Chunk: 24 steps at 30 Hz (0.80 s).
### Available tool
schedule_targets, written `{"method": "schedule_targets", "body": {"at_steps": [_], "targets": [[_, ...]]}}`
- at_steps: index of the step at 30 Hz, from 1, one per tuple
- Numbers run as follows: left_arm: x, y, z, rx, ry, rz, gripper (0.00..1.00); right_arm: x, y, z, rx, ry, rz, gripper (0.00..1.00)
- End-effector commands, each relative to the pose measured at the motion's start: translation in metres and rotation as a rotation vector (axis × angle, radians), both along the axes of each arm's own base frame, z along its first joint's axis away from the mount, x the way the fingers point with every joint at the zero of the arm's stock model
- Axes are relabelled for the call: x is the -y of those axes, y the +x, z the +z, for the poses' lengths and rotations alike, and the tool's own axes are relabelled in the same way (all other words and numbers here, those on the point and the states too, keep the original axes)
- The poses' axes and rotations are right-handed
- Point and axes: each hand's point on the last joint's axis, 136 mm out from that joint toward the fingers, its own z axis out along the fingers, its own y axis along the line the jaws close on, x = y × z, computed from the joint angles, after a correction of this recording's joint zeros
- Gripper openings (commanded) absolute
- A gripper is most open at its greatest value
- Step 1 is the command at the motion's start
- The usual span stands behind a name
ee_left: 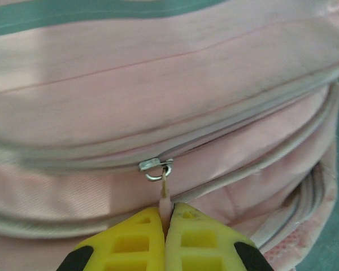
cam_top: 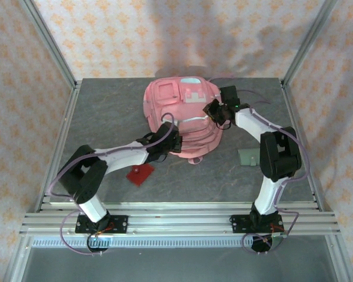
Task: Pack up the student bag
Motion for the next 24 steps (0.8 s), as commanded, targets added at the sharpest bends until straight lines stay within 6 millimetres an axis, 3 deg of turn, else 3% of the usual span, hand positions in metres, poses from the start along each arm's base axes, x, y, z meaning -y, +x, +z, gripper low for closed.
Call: {"method": "schedule_targets", "body": {"at_steps": [1,5,8,11,13,18,24], "targets": [[0.035,0.004,0.015,0.018,-0.082,-0.057,0.00,-0.022,-0.012,0.036,0.111,0.151,0.028,0.31],[0.040,0.005,0.015,0.015,-0.099,-0.061,0.00,-0.020,-0.040,0.037,0.114,0.205,0.024,0.29],[0.037,0.004,0.012,0.011,-0.084,-0.054,0.00,-0.027,-0.057,0.037,0.123,0.247,0.027,0.17],[0.031,0.003,0.009,0.013,-0.071,-0.038,0.00,-0.032,-0.063,0.032,0.116,0.260,0.033,0.04],[0.026,0.002,0.008,0.015,-0.062,-0.022,0.00,-0.037,-0.063,0.026,0.101,0.280,0.048,0.03],[0.021,0.000,0.005,0.015,-0.057,-0.007,0.00,-0.054,-0.070,0.034,0.151,0.418,0.102,0.23],[0.023,0.001,0.005,0.018,-0.060,-0.012,0.00,-0.072,-0.091,0.054,0.251,0.548,0.179,0.27]]}}
